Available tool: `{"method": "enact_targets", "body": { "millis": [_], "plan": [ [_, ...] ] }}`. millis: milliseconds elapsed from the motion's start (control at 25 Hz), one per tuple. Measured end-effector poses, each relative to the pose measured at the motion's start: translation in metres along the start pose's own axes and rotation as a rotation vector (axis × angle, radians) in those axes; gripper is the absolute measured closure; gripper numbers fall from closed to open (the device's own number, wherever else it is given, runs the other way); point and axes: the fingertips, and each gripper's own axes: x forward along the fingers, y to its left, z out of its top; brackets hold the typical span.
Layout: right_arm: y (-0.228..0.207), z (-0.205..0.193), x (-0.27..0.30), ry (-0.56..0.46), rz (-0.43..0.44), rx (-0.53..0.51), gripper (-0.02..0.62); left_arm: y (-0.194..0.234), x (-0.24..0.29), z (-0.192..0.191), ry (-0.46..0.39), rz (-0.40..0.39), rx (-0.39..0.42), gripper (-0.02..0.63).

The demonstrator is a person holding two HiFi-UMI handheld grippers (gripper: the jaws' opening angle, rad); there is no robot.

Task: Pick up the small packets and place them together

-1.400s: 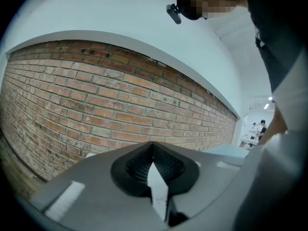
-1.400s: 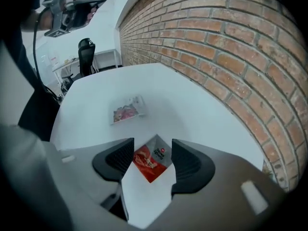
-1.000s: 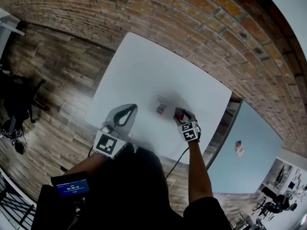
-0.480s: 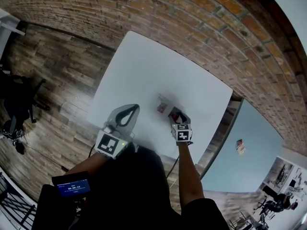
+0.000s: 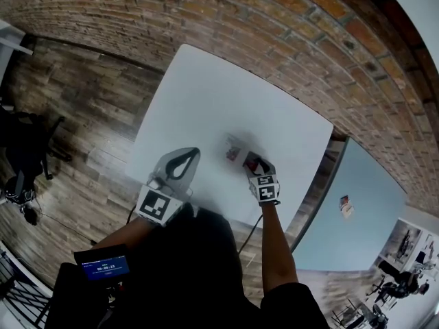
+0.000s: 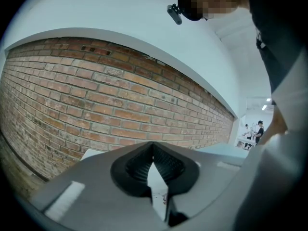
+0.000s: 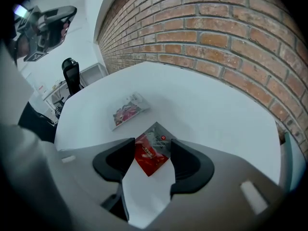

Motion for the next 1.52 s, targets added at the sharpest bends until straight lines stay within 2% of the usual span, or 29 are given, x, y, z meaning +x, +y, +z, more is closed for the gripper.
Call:
{"method": "enact_targets", "body": {
  "millis": [200, 320, 400, 480, 560, 600, 680, 760, 880, 1040, 1160, 1320, 1520],
  "plan": [
    [0.000, 0.005, -0.009, 0.001, 0.002, -0.018, 0.339, 0.001, 0.000, 0.000, 0.003, -0.009, 0.005, 0.606],
    [0.001, 0.030, -0.040, -0.083, -0.031, 0.014, 0.325, 0.002, -0.002, 0.004, -0.005, -0.007, -0.013, 0.606],
    [0.007, 0.053, -0.072, -0.191, -0.061, 0.054, 0.336, 0.003, -0.004, 0.005, -0.010, -0.008, -0.022, 0.606],
    [0.018, 0.076, -0.111, -0.332, -0.098, 0.099, 0.395, 0.003, -0.007, 0.001, -0.007, -0.017, -0.022, 0.606],
    [0.033, 0.097, -0.150, -0.494, -0.137, 0.125, 0.552, 0.001, -0.009, -0.008, -0.001, -0.028, -0.033, 0.606],
    [0.043, 0.107, -0.170, -0.570, -0.156, 0.124, 0.592, 0.000, -0.009, -0.012, 0.002, -0.029, -0.051, 0.606],
    [0.062, 0.123, -0.206, -0.699, -0.199, 0.109, 0.592, -0.008, -0.013, -0.015, 0.001, -0.026, -0.097, 0.606],
    [0.084, 0.130, -0.241, -0.801, -0.228, 0.091, 0.592, -0.027, -0.024, -0.011, -0.022, -0.034, -0.102, 0.606],
    [0.113, 0.125, -0.284, -0.886, -0.242, 0.049, 0.594, -0.065, -0.050, -0.006, -0.074, -0.062, -0.042, 0.606],
    [0.153, 0.095, -0.335, -0.935, -0.295, -0.024, 0.593, -0.117, -0.101, -0.016, -0.115, -0.054, 0.014, 0.606],
    [0.192, 0.070, -0.368, -0.994, -0.240, 0.004, 0.594, -0.153, -0.147, -0.026, -0.117, -0.044, 0.046, 0.606],
    [0.238, 0.035, -0.402, -1.042, -0.158, 0.103, 0.594, -0.187, -0.194, -0.037, -0.084, -0.065, 0.070, 0.606],
    [0.269, 0.008, -0.426, -1.047, -0.164, 0.118, 0.594, -0.225, -0.222, -0.017, -0.123, -0.078, 0.118, 0.606]
  ]
}}
